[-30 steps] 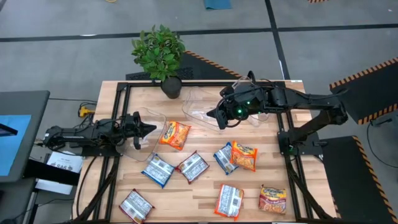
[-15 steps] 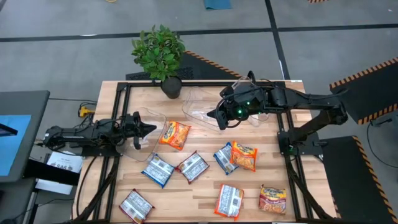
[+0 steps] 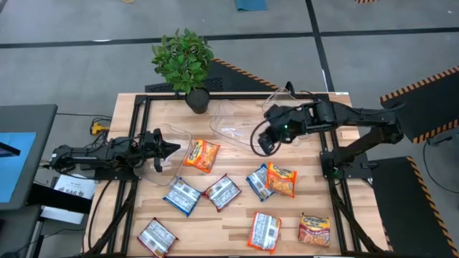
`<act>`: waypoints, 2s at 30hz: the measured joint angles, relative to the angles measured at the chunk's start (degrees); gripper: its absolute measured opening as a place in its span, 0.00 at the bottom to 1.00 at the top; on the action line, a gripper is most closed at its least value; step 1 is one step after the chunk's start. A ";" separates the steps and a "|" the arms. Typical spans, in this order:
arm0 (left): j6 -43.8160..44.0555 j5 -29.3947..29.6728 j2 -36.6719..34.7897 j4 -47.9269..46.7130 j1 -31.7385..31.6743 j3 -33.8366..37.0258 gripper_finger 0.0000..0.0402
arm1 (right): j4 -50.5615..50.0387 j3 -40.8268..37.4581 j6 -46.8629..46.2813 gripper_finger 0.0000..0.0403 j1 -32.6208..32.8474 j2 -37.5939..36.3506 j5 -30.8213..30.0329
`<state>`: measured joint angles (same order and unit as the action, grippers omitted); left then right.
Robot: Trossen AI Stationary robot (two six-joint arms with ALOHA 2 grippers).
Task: Sort Maruchan noodles
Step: Put the top right orange noodle pack into the right transparent bin
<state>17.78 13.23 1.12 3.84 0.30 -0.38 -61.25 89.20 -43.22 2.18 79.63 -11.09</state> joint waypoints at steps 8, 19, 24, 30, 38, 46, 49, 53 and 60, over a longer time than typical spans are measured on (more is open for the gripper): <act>-0.01 0.01 -0.02 0.00 0.00 0.00 0.00 | 1.37 -17.96 -13.99 0.06 9.45 -12.35 -0.83; -0.01 0.02 -0.02 -0.01 0.00 0.00 0.00 | 14.65 -34.55 -26.46 0.24 18.85 -18.06 2.21; -0.01 0.00 -0.02 0.00 -0.02 0.00 0.00 | 18.14 -38.06 -21.19 0.43 14.41 -15.27 4.51; 0.00 0.01 -0.02 0.00 -0.02 0.00 0.00 | 20.05 -40.21 -16.36 0.66 7.09 -8.66 5.02; 0.00 0.00 -0.02 0.00 -0.02 0.00 0.00 | 26.81 -40.82 -15.39 0.72 2.42 1.38 7.66; 0.00 0.00 -0.01 -0.01 0.00 0.00 0.00 | 30.89 -40.75 -18.86 0.72 2.71 6.10 8.61; 0.00 0.00 -0.02 0.00 -0.02 0.00 0.00 | 30.17 -40.75 -20.12 0.72 2.71 6.80 8.56; 0.00 0.01 -0.01 0.00 -0.01 0.00 0.00 | 29.41 -40.73 -20.27 0.72 2.71 6.89 8.51; 0.00 0.02 -0.01 -0.01 -0.01 0.00 0.00 | 22.99 -40.73 -19.87 0.67 2.71 6.89 8.11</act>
<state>17.78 13.26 1.11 3.83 0.29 -0.38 -38.26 48.47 -63.10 4.89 86.52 -2.98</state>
